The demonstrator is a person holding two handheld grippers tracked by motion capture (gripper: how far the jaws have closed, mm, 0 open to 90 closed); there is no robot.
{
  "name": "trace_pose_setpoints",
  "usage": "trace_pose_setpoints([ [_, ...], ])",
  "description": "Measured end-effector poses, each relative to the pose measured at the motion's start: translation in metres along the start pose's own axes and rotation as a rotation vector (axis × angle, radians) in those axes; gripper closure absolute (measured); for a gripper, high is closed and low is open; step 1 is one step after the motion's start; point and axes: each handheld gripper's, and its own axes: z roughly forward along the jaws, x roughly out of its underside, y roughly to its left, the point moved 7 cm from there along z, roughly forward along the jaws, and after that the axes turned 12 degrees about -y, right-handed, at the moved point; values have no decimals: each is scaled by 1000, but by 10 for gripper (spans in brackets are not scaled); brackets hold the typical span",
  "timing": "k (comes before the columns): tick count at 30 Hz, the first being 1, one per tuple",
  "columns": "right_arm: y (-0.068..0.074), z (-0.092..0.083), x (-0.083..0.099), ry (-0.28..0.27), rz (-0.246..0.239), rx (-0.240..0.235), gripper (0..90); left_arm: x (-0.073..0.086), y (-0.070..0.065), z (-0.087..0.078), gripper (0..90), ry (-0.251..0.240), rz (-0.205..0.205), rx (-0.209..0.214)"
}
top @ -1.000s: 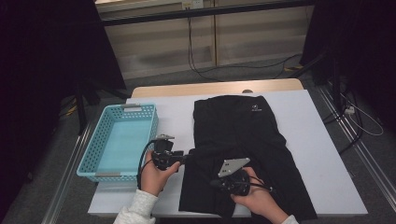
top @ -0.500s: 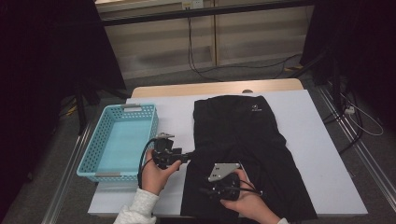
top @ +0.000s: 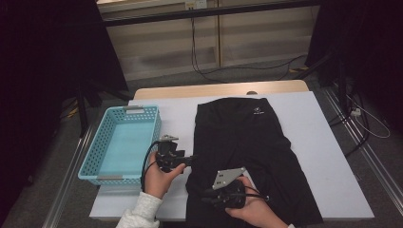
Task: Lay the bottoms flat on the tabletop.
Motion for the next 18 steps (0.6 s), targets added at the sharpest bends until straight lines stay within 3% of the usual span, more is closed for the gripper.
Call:
trace_pose_setpoints([
  [3,-11,-5,0,16,-19,69,510,2,-1,1,301,10,6,4],
  [6,-19,-11,-2,-5,2,104,463,3,-1,0,293,13,12,6],
  [9,-34,-24,-7,-40,27,171,364,4,0,0,278,14,15,-2],
  [18,-61,-43,-11,-74,51,274,247,12,-3,-2,213,24,55,-8],
])
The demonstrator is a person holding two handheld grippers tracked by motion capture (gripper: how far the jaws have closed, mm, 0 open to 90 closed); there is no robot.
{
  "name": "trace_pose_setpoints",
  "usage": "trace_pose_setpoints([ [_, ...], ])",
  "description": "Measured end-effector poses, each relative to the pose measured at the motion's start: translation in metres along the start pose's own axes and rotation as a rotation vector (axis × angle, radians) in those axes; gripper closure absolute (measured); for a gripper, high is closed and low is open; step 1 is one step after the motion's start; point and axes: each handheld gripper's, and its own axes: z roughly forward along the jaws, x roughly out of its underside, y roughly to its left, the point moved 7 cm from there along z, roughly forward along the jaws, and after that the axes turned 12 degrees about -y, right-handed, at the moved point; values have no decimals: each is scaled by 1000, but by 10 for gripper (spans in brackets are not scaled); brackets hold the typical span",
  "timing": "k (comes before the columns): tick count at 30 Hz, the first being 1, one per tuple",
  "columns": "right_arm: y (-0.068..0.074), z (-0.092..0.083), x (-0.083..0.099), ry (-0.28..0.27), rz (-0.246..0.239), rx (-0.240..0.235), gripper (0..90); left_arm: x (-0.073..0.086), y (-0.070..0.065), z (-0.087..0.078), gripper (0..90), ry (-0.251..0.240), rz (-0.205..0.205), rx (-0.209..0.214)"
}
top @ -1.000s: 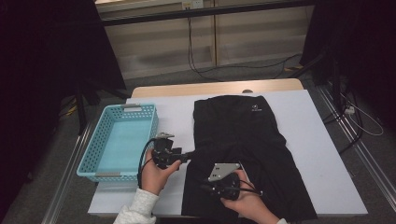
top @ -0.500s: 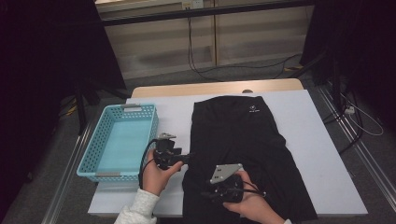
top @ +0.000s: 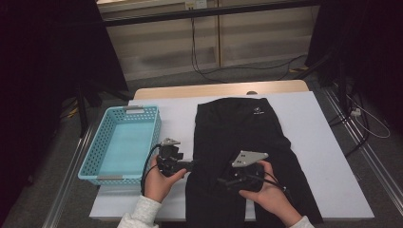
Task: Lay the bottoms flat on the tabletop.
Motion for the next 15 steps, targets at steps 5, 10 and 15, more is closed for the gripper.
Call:
trace_pose_setpoints([
  [5,-15,-5,-5,-28,30,47,202,7,-3,-3,155,11,17,1],
  [10,-22,-8,-6,-32,29,68,190,8,-8,-8,120,8,17,35],
  [15,-26,-12,-7,-39,36,81,180,6,-11,-8,104,-7,16,59],
])
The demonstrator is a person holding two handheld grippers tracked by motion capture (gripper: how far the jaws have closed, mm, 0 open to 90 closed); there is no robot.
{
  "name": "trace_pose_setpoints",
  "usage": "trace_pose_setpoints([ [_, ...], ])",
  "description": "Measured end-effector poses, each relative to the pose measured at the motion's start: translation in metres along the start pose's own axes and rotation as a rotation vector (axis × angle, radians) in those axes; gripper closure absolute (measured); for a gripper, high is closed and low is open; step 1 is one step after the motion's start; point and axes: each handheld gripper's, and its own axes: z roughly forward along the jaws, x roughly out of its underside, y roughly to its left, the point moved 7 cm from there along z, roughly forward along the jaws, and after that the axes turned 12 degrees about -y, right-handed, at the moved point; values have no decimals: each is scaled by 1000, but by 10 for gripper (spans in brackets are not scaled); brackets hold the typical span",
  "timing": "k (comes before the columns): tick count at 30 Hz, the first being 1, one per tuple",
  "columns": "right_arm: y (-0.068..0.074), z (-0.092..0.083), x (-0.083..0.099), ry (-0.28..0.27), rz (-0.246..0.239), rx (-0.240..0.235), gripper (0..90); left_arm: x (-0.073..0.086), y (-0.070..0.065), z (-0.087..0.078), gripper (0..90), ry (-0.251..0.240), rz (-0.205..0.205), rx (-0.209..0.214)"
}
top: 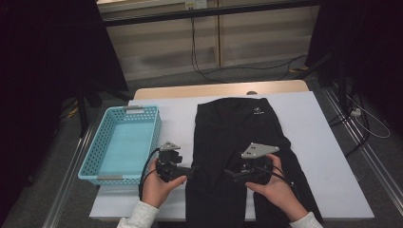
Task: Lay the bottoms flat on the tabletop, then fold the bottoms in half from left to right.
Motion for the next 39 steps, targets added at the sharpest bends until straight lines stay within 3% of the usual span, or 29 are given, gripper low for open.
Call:
trace_pose_setpoints([
  [4,-9,-1,-1,-5,13,29,164,2,0,0,103,15,29,4],
  [8,-18,-2,-4,-16,23,64,155,2,0,1,105,9,31,-6],
  [15,-26,-2,-8,-28,36,82,135,6,1,1,113,18,38,-15],
  [22,-26,1,-6,-17,18,80,130,9,2,-1,128,32,49,-26],
  [28,-28,-1,-6,-24,31,64,124,10,-1,-1,135,35,56,-27],
  [39,-30,-6,-9,-42,21,78,114,11,-3,-1,135,28,63,-36],
])
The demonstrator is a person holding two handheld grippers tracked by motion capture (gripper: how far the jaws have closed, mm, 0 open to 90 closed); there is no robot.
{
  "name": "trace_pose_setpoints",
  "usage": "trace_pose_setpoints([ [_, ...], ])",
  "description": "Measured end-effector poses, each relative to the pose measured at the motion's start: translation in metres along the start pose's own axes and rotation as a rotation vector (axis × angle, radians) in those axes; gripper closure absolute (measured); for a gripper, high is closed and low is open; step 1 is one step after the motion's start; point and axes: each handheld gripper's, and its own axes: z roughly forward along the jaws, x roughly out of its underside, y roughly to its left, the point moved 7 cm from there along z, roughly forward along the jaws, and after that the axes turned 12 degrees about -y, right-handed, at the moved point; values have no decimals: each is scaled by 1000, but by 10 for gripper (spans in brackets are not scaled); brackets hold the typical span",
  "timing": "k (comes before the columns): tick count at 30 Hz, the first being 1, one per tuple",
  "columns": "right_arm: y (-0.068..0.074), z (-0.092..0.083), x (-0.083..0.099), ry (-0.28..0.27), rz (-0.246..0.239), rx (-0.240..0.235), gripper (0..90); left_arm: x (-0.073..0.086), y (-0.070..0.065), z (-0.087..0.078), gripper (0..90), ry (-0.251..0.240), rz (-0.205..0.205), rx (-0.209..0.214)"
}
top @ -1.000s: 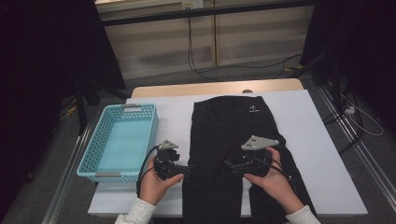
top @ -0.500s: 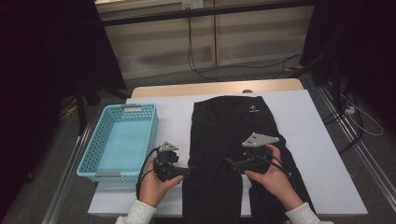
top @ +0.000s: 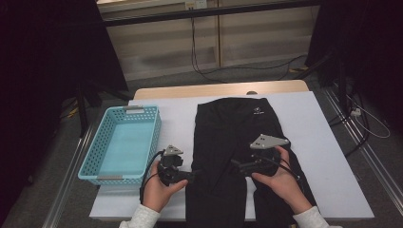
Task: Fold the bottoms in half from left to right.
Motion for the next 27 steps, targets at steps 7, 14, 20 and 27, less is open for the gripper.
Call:
trace_pose_setpoints([
  [7,4,3,-3,-5,-10,-15,109,6,-2,0,141,21,4,5],
  [14,2,8,-2,-3,-4,-10,108,9,3,-3,145,19,23,-14],
  [20,3,9,-1,1,-9,-12,108,14,4,-1,145,31,23,-20],
  [27,2,6,-6,-13,-20,-4,108,14,-4,1,201,44,25,-1],
])
